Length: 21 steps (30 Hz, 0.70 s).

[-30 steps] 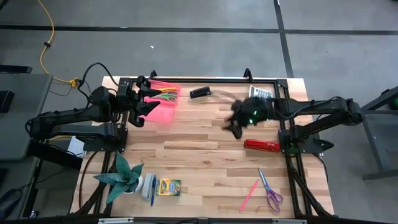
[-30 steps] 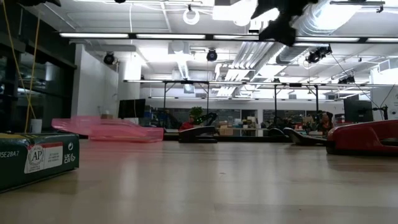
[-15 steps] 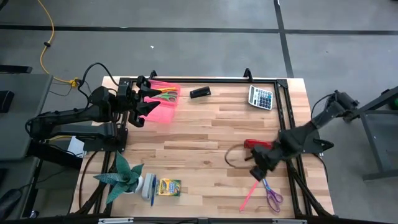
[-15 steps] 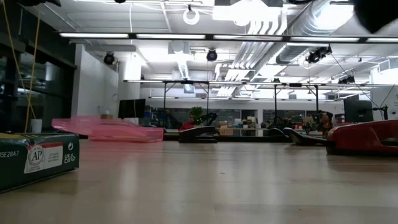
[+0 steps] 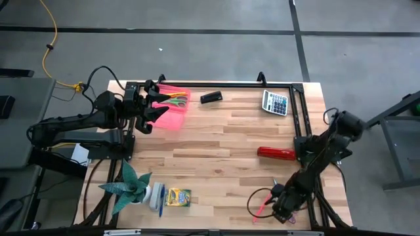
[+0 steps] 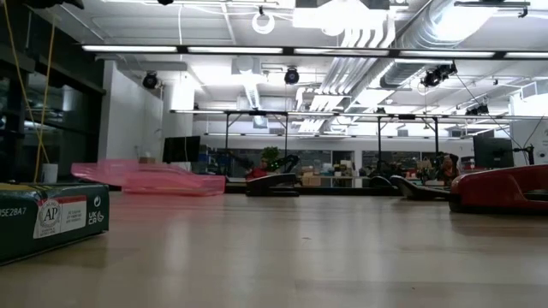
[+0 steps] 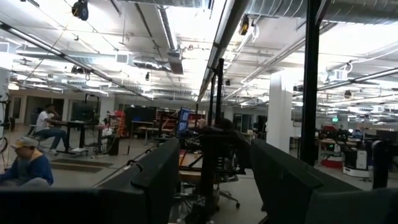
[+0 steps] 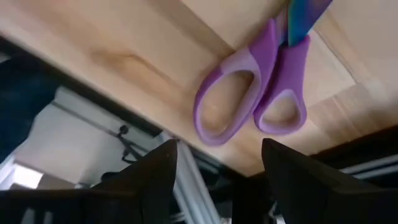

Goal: Pack school essentials
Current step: Put the purple scissors into the pink supply box

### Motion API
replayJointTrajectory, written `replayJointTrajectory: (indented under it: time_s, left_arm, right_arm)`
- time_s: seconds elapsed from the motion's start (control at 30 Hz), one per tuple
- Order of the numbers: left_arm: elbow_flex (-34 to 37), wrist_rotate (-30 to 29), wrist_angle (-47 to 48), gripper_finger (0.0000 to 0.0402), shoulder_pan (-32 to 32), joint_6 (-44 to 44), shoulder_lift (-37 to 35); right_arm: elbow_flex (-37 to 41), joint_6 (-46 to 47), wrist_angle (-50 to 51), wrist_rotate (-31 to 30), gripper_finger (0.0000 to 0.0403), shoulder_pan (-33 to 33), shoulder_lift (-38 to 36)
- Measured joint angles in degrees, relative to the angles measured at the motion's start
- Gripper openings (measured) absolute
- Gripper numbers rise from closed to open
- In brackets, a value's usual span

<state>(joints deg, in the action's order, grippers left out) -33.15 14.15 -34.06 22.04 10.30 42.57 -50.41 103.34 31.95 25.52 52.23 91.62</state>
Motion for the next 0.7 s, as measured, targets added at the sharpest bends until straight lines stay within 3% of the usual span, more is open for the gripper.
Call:
replayJointTrajectory:
  time_s: [0.4, 0.7]
  left_arm:
    - [0.0, -2.0, 0.0, 0.0186, 0.0, 0.0, 0.0]
    - [0.0, -2.9, 0.0, 0.0186, 0.0, 0.0, 0.0]
  right_arm:
    - [-0.1, 1.6, -1.2, 1.1, 0.0223, 0.4, 6.9]
    - [3.5, 2.7, -5.5, 1.8, 0.0176, 0.3, 7.0]
